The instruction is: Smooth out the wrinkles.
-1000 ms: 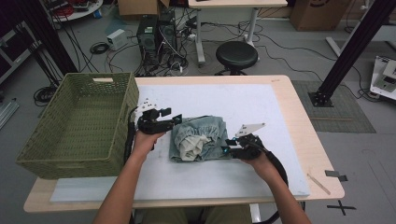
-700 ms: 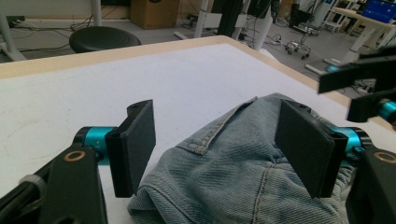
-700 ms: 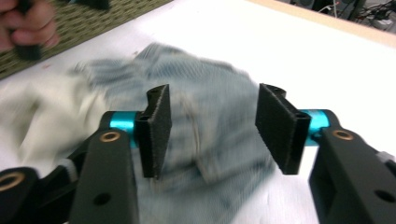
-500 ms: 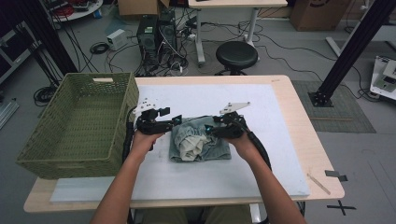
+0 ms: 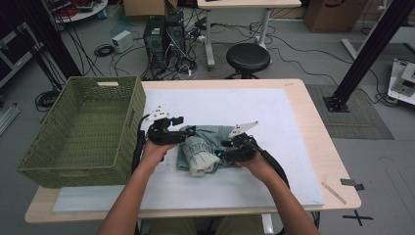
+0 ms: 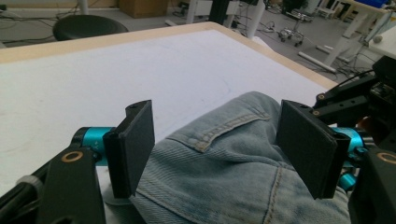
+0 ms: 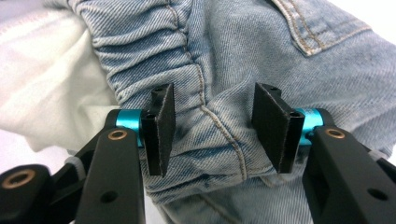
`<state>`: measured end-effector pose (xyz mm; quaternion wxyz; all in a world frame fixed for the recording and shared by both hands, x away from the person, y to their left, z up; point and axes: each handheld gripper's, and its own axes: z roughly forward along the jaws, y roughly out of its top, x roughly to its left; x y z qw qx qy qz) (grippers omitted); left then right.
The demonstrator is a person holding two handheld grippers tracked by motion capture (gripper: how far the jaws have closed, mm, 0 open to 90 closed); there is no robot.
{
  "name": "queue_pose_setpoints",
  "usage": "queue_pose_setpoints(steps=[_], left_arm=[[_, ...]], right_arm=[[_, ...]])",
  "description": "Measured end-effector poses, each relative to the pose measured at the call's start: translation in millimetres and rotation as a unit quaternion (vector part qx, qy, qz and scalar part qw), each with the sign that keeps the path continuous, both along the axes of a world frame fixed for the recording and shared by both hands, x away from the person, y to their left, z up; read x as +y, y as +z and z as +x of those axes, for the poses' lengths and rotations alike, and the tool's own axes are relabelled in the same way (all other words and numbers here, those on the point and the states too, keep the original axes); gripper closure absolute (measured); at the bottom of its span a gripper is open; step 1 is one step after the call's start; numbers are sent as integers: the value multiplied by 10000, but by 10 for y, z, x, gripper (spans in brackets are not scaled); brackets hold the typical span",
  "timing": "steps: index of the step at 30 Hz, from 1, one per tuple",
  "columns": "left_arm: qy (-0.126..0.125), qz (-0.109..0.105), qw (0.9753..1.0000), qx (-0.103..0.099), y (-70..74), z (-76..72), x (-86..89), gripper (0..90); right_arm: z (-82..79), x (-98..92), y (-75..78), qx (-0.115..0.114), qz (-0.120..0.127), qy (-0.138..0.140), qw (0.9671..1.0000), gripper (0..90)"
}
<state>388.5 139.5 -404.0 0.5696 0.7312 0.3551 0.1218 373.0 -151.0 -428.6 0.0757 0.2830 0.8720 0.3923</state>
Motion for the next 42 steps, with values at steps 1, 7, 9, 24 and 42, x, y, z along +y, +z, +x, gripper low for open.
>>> queue_pose_setpoints(steps=[1, 7, 9, 24, 42], left_arm=[[-53, 10, 10000, 16, -14, -14, -23, 281], [-176, 250, 9995, 103, -97, -59, -160, 265], [-207, 372, 9990, 108, -120, -85, -192, 265], [-105, 824, 9960, 338, -262, -143, -172, 267], [128, 35, 9998, -170, -104, -232, -41, 267]], right_arm=[[-23, -18, -4, -27, -10, 4, 10000, 509], [-99, -22, 27, -296, -31, -16, 9996, 481], [-109, 4, 45, -424, -29, -56, 9991, 470], [31, 7, 98, -484, -319, -14, 9983, 484], [-64, -443, 336, -531, 821, -381, 9945, 293]])
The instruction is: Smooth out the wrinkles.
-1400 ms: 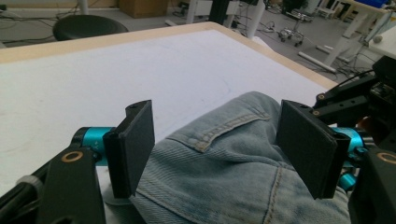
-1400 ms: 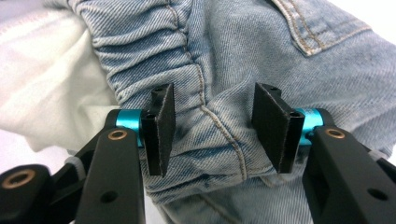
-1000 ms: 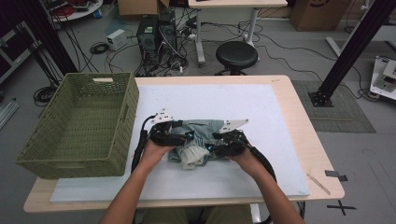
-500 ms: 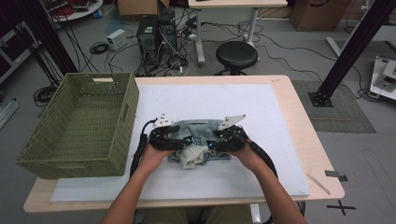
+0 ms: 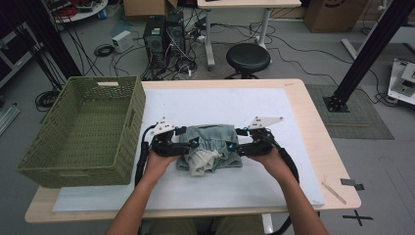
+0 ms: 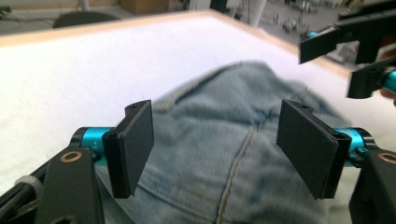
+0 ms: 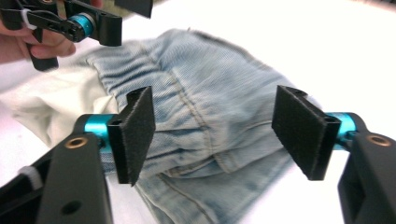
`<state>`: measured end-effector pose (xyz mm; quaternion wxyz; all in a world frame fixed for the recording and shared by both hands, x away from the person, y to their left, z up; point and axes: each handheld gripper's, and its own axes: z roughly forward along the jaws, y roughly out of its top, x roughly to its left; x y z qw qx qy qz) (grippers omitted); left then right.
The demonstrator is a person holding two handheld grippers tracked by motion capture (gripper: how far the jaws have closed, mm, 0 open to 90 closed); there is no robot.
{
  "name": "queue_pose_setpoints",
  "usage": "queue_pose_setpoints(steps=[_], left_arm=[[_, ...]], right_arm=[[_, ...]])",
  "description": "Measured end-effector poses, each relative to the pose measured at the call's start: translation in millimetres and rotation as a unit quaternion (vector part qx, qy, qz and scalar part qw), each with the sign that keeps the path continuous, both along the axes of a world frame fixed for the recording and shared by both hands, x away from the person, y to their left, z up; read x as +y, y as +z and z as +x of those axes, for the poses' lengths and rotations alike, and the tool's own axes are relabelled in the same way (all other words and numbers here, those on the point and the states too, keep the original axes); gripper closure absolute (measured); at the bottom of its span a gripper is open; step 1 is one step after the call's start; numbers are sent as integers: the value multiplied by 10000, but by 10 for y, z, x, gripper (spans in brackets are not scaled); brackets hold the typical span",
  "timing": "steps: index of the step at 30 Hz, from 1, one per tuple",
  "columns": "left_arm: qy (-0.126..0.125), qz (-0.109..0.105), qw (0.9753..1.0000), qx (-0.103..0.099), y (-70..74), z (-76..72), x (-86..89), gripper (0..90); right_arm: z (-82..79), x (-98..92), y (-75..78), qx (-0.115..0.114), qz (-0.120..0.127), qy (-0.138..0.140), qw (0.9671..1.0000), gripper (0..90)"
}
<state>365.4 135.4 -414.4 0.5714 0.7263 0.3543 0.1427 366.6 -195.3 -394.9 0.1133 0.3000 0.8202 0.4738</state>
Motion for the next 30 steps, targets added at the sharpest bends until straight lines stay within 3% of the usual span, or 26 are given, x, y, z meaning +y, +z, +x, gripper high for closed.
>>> queue_pose_setpoints(steps=[2, 5, 14, 19, 30], left_arm=[[66, -143, 9999, -54, 38, 4, 36, 265], [106, -236, 9996, -107, 71, 5, 77, 265], [160, -141, 9995, -225, 106, -3, 167, 248], [177, -65, 9995, -241, 122, -17, 182, 248], [177, -23, 9996, -224, 138, -37, 184, 248]], right_arm=[[-29, -104, 24, -32, -20, -133, 9999, 278], [-43, -198, 5, -82, -236, -267, 9993, 245], [-110, -475, -80, -282, -566, -594, 9962, 221], [-157, -602, -83, -313, -472, -724, 9958, 221], [-198, -702, -44, -364, -528, -792, 9948, 221]])
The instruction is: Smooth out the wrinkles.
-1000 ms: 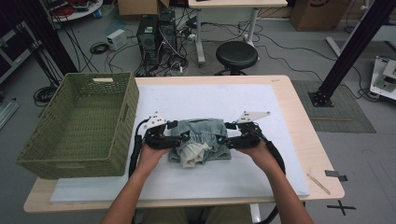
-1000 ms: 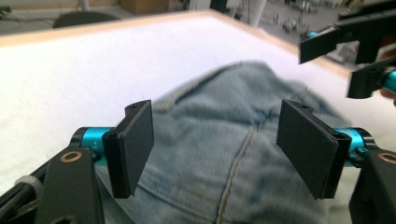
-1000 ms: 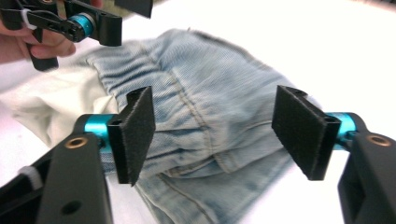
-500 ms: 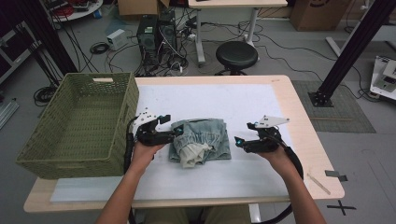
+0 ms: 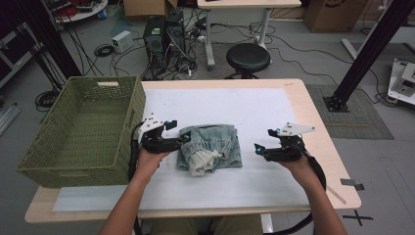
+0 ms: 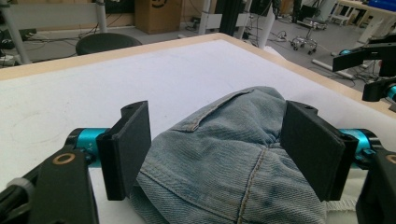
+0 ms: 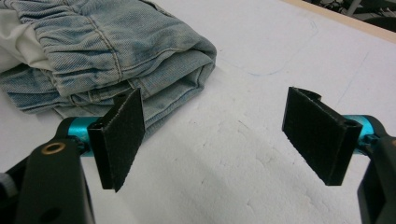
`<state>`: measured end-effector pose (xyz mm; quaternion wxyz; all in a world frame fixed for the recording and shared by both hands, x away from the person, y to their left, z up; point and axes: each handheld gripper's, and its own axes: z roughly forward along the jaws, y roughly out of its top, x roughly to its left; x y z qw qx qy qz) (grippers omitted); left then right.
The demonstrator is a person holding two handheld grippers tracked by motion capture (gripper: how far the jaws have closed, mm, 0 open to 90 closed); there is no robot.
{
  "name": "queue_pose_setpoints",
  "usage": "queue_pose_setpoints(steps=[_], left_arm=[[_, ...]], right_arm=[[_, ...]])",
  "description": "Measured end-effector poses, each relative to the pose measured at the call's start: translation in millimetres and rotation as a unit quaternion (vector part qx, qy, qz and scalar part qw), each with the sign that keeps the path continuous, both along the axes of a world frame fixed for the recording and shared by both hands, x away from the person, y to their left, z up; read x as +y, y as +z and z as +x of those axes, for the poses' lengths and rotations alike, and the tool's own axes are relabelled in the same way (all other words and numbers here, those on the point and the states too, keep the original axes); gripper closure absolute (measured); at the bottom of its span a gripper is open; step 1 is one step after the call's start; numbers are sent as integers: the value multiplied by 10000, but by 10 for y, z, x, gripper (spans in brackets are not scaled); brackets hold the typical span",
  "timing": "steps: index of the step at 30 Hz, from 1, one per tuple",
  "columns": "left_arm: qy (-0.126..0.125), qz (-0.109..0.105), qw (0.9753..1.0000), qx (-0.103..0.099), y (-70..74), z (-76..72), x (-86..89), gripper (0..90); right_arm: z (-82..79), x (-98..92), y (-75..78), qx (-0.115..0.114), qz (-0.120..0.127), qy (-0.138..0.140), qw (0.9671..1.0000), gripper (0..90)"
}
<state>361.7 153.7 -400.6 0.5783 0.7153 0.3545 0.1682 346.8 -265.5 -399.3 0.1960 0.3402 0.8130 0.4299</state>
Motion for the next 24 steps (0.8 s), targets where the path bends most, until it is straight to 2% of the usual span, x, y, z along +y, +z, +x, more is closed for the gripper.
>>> queue_pose_setpoints(steps=[6, 12, 16, 18, 24], left_arm=[[-19, 0, 10000, 14, -3, 3, -8, 248], [13, 0, 10000, 32, 3, -3, 4, 248], [2, -78, 10000, -19, 40, -37, 14, 248], [9, -10, 10000, -6, 49, -36, 15, 248], [57, -6, 10000, 40, 44, -23, 14, 248]], right_arm=[[5, 7, -12, -41, -106, -16, 9999, 221], [-11, 2, -10, -48, -111, -16, 9999, 221], [-4, -9, -5, -56, -87, -52, 9999, 221], [-6, 9, -5, -64, -86, -28, 9999, 221], [-8, 37, -8, -79, -97, 6, 9999, 221]])
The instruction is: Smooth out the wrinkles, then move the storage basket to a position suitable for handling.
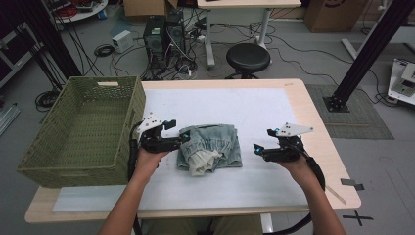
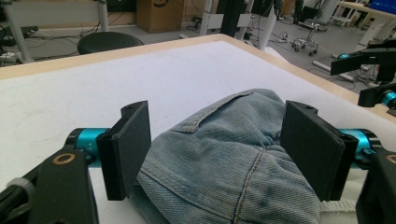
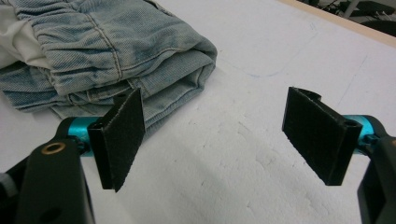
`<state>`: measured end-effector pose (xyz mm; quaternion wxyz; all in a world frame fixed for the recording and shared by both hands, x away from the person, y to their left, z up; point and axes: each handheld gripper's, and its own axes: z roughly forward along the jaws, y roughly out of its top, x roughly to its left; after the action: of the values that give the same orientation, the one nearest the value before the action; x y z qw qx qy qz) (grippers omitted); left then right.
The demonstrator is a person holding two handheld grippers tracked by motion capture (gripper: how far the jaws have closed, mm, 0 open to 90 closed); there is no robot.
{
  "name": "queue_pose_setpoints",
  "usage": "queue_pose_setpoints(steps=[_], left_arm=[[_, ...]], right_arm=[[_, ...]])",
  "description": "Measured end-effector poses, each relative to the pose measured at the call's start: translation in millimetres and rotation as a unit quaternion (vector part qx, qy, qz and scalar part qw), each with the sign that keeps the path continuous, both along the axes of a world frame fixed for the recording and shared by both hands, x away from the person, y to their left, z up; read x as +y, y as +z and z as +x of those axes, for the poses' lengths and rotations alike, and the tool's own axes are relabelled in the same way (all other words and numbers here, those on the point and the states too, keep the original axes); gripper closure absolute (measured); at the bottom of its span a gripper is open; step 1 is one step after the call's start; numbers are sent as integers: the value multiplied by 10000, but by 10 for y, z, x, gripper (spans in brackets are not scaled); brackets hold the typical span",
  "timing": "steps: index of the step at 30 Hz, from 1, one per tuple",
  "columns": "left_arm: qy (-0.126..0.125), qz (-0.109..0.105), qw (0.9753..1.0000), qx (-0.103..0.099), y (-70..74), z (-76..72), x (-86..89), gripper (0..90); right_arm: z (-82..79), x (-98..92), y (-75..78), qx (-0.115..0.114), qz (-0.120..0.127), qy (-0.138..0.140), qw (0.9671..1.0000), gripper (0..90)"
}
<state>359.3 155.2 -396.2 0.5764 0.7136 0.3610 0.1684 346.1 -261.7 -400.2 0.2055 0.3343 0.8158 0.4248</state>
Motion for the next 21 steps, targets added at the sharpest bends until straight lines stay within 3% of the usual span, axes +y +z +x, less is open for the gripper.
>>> queue_pose_setpoints(steps=[9, 21], left_arm=[[-32, -50, 10000, -7, 52, -37, 10, 248], [-105, -67, 9994, -325, 254, -130, 47, 251]], right_arm=[[-2, -19, -9, -20, 45, -31, 10000, 221], [-44, 2, -73, 17, 80, -5, 10000, 221]])
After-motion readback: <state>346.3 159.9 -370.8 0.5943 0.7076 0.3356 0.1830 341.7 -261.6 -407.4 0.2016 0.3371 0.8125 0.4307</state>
